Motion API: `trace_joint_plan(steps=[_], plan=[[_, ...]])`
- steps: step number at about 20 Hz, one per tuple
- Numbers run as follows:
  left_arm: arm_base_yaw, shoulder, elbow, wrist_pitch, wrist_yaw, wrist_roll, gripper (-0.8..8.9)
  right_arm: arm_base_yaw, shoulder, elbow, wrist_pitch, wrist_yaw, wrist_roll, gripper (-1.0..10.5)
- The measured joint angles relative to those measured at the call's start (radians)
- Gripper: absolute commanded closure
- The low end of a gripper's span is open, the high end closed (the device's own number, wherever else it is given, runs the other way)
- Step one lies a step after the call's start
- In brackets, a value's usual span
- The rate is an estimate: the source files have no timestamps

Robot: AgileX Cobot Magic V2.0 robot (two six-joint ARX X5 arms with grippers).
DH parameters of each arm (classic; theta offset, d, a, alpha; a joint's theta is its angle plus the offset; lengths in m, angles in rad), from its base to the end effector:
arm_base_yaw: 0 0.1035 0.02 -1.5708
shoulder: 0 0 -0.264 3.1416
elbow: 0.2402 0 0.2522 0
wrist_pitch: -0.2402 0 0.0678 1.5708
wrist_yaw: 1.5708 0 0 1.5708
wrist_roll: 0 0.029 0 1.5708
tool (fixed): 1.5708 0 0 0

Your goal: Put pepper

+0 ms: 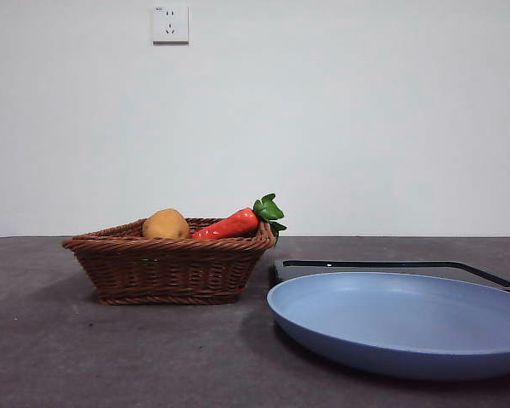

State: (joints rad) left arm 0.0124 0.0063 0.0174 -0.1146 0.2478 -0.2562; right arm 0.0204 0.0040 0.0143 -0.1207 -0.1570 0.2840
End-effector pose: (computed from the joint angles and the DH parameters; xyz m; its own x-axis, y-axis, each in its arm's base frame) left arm 0.0958 -0.0059 0.1580 0.9672 -0.2333 -0.1002 0.1982 0.9403 -0.2766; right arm 0.0961 0.0065 0.1564 0.9783 0.1763 -0.1088 -0.1376 0.9455 0.2950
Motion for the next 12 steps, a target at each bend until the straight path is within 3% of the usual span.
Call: trace_joint_plan(steps=[5, 12], plan=[[0.000, 0.002, 0.005, 0.045, 0.045, -0.124, 8.07, 0.000, 0.002, 0.020, 0.017, 0.000, 0.132, 9.4], [0.000, 0.085, 0.148, -0.009, 0.129, -0.202, 8.06, 0.000, 0.088, 0.170, 0.027, -0.025, 0.174, 9.4]])
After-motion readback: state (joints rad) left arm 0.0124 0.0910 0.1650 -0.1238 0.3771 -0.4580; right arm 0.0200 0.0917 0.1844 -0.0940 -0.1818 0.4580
